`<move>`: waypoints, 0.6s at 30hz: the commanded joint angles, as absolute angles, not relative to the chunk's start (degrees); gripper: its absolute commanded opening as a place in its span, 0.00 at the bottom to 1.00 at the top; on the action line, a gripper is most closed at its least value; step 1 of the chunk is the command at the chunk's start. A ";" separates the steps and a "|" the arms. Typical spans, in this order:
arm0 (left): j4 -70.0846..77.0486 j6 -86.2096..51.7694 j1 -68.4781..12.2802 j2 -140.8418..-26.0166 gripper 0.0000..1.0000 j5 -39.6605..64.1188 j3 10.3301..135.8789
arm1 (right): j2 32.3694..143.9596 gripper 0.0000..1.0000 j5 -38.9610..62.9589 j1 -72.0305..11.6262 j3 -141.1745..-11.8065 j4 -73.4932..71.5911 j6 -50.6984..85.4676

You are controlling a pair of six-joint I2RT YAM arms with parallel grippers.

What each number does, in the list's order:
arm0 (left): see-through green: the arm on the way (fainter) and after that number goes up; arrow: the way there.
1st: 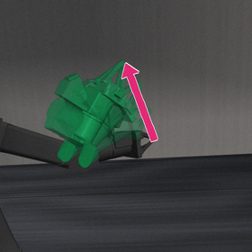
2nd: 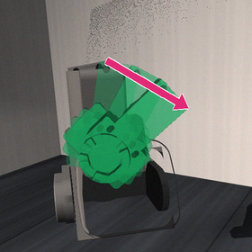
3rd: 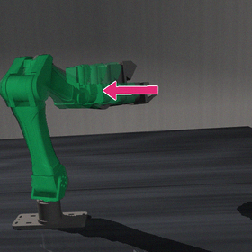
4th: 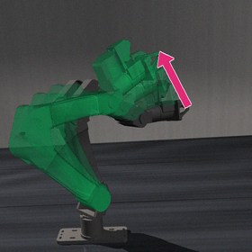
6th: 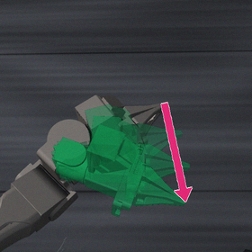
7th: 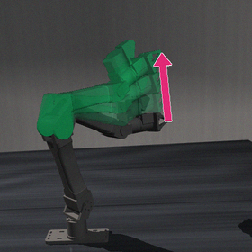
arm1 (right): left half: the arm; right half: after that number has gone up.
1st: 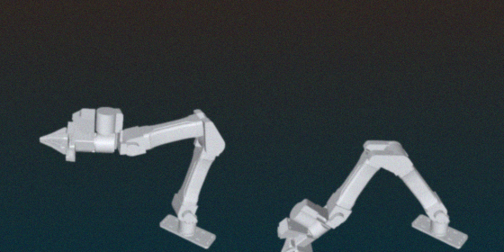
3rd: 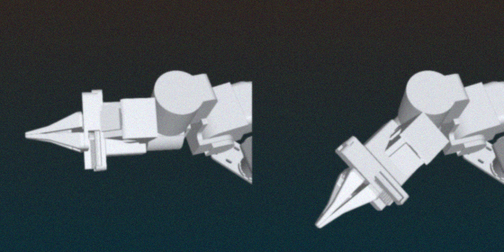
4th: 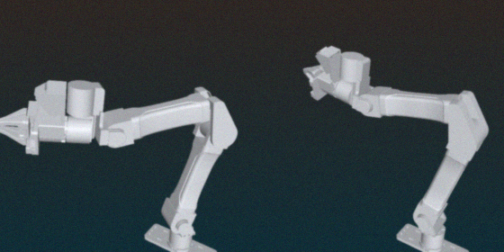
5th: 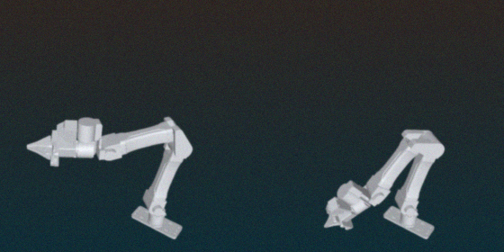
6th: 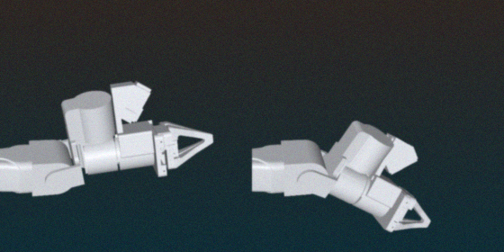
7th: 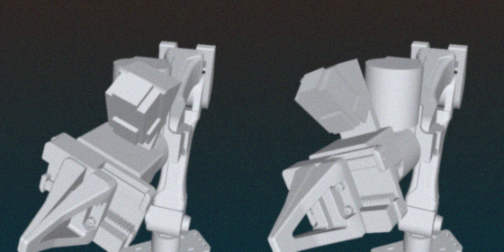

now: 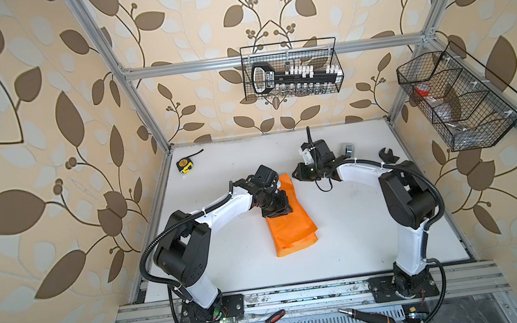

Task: Wrap a gift box in wrapping paper
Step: Smooth out the wrapping paper on the gift box.

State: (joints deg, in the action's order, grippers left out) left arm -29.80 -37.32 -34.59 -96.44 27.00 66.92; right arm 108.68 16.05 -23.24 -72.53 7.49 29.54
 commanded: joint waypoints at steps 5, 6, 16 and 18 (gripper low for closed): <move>-39.31 -33.68 -35.20 -94.29 0.26 23.27 75.74 | 94.85 0.27 17.74 -24.68 -60.79 7.98 28.21; -39.84 -33.54 -35.18 -93.37 0.27 22.74 75.81 | 93.06 0.32 18.08 -25.48 -58.96 7.47 28.14; -34.75 -35.65 -35.17 -91.37 0.27 23.28 68.29 | 84.39 0.38 17.49 -33.28 -46.79 7.56 28.86; -33.20 -36.24 -35.18 -91.88 0.27 23.88 67.27 | 83.31 0.39 17.27 -34.00 -44.34 6.71 29.78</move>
